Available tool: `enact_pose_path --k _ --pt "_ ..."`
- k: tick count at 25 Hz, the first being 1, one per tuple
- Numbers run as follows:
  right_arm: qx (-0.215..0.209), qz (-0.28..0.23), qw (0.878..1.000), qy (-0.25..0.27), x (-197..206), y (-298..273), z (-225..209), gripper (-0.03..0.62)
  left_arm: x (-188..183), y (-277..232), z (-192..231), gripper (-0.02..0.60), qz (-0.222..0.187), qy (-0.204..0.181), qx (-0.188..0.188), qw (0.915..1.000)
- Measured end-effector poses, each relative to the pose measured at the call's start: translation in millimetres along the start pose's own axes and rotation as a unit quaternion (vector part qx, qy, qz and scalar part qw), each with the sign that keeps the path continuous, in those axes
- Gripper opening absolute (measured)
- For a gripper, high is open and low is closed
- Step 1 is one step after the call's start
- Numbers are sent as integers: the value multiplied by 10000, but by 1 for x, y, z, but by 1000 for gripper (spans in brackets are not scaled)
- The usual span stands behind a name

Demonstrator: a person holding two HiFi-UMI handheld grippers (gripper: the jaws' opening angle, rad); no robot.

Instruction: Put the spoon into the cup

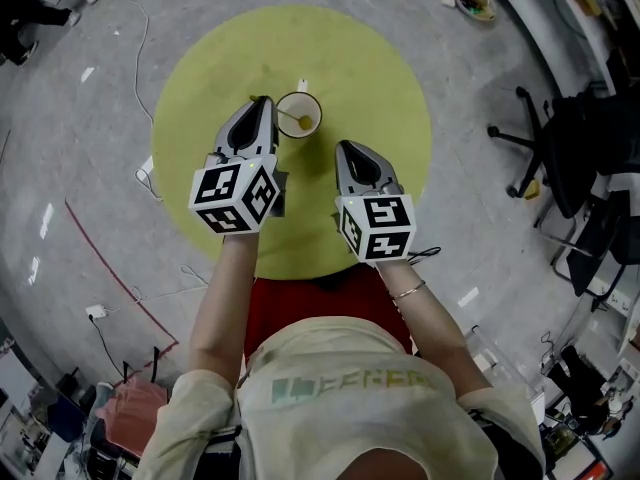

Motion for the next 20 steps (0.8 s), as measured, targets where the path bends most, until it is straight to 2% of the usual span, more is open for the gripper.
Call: enact_pose_path --k 12,20 --pt "43 6 10000 -31 1 2 0 37 -1 2 2 29 -71 204 102 9997" --pt "39 -25 10000 -12 2 4 6 37 -1 9 2 78 -66 226 209 9995"
Point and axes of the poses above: the fingertips, and each gripper's own axes: y backward along the fingers, z to its left, x out of its underside, the point moved 8 cm from there along y, backward along the fingers, and after that the axes turned 11 degrees about y, right-handed, at the moved point
